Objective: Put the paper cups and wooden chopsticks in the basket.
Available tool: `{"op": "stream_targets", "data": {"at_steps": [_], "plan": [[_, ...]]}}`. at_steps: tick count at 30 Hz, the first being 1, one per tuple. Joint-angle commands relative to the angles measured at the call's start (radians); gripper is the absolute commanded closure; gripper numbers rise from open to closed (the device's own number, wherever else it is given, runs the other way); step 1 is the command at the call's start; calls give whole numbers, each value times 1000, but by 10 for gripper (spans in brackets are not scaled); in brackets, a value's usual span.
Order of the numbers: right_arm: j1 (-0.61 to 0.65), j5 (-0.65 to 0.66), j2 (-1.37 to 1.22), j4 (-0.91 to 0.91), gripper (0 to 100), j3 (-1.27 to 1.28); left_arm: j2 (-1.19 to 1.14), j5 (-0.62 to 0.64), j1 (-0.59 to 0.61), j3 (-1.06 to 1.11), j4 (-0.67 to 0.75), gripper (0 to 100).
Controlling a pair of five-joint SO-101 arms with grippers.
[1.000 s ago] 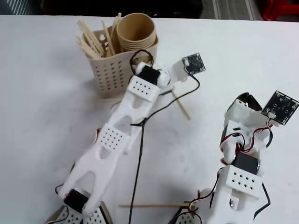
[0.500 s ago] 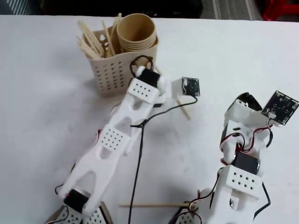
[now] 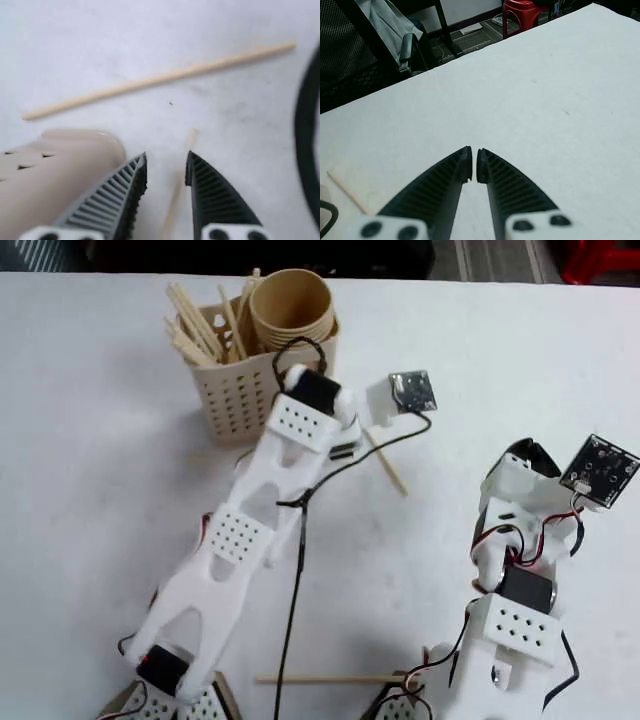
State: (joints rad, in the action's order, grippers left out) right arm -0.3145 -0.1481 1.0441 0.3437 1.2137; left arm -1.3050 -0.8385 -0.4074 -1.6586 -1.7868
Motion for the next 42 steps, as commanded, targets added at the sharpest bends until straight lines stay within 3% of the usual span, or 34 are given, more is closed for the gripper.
{"op": "stream_targets", "data": {"at_steps": [1, 5, 15, 23, 28, 33, 37, 42], "plan": [[-7, -3, 19, -18, 964, -46, 90, -18, 12, 49, -5, 828], [-7, -3, 19, -18, 964, -46, 91, -86, 13, 207, 5, 828], [-7, -3, 19, -18, 964, -46, 91, -95, 68, 381, 192, 860], [-7, -3, 19, -18, 964, -46, 91, -241, 48, 443, 118, 968], [-7, -3, 19, -19, 964, -46, 102, -299, 27, 442, 8, 977], [-7, -3, 19, -19, 964, -46, 102, -293, 8, 442, -2, 977], [-7, -3, 19, -19, 964, -46, 143, -206, -1, 459, -5, 977], [-7, -3, 19, -19, 964, -46, 334, -166, -21, 663, -5, 977]]}}
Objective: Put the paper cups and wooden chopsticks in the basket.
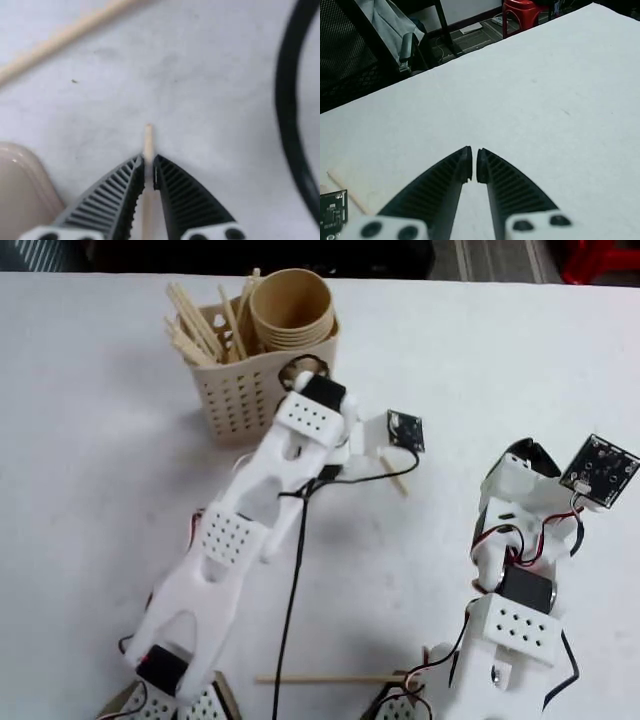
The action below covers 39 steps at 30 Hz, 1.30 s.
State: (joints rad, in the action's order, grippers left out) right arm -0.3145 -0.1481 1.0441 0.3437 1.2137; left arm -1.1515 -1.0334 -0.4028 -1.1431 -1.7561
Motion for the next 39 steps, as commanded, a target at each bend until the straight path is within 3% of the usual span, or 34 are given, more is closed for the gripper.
{"op": "stream_targets", "data": {"at_steps": [1, 7, 12, 23, 32, 39], "plan": [[-7, -3, 19, -19, 964, -46, 229, 29, -36, 209, -35, 977], [-8, -3, 19, -19, 964, -46, 549, 34, -90, 522, -29, 977], [-8, -3, 19, -19, 964, -46, 803, 104, -93, 591, -29, 977], [-7, -3, 19, -19, 964, -46, 1214, 299, -41, 411, 14, 977], [-7, -3, 19, -19, 964, -44, 1251, 548, 160, 189, 259, 977], [-7, -3, 19, -19, 964, -43, 1251, 758, 234, 161, 477, 977]]}}
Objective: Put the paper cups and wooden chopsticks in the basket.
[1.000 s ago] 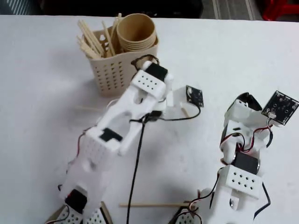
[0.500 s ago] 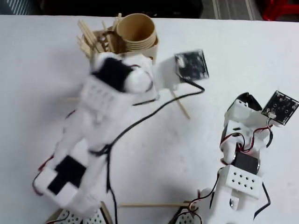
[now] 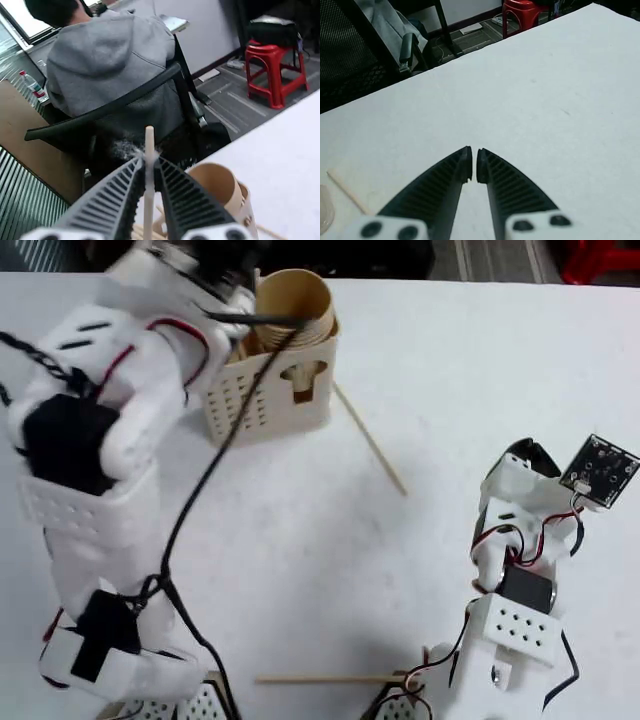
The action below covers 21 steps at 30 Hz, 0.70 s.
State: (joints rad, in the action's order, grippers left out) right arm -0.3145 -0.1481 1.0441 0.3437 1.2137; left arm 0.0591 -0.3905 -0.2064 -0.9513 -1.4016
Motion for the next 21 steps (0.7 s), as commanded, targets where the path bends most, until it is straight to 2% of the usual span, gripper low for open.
{"op": "stream_targets", "data": {"at_steps": [1, 4, 8, 21], "plan": [[-7, -3, 19, -19, 964, -43, 39, 147, 45, -31, 150, 977], [-7, -3, 19, -19, 964, -43, 38, 238, 56, -29, 232, 977], [-7, -3, 19, -19, 964, -43, 27, 290, 54, -29, 310, 977], [-7, -3, 19, -19, 964, -43, -311, 292, 151, -38, 483, 977]]}}
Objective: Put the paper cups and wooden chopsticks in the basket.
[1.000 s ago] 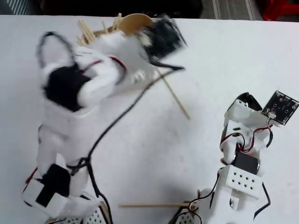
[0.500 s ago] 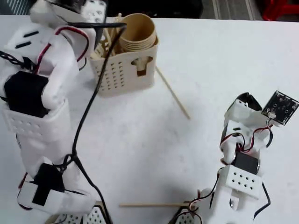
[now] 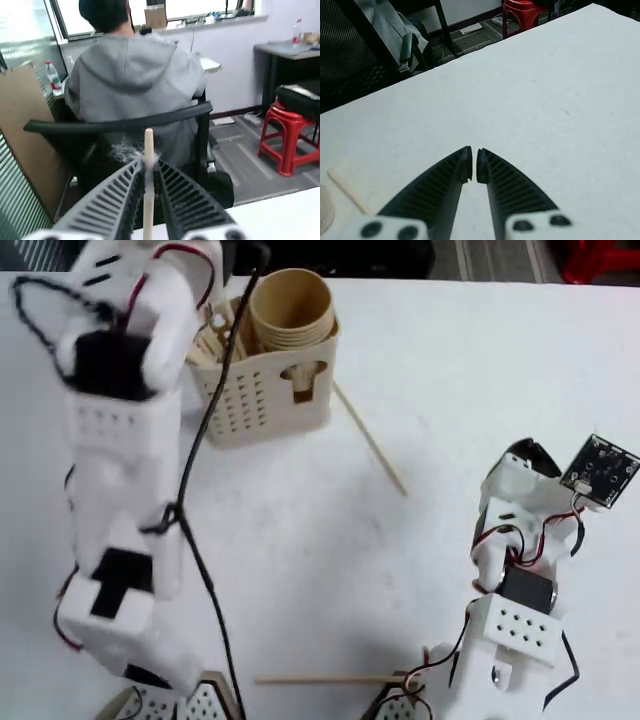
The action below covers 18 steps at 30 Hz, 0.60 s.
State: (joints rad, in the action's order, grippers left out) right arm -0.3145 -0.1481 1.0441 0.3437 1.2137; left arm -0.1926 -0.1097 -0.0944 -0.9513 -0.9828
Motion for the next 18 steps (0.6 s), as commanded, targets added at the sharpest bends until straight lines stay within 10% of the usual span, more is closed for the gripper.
{"op": "stream_targets", "data": {"at_steps": [1, 18], "plan": [[-7, -3, 19, -19, 964, -43, -79, 11, 47, -38, 74, 977], [-7, -3, 19, -19, 964, -43, -64, 64, 84, -41, -169, 849]]}}
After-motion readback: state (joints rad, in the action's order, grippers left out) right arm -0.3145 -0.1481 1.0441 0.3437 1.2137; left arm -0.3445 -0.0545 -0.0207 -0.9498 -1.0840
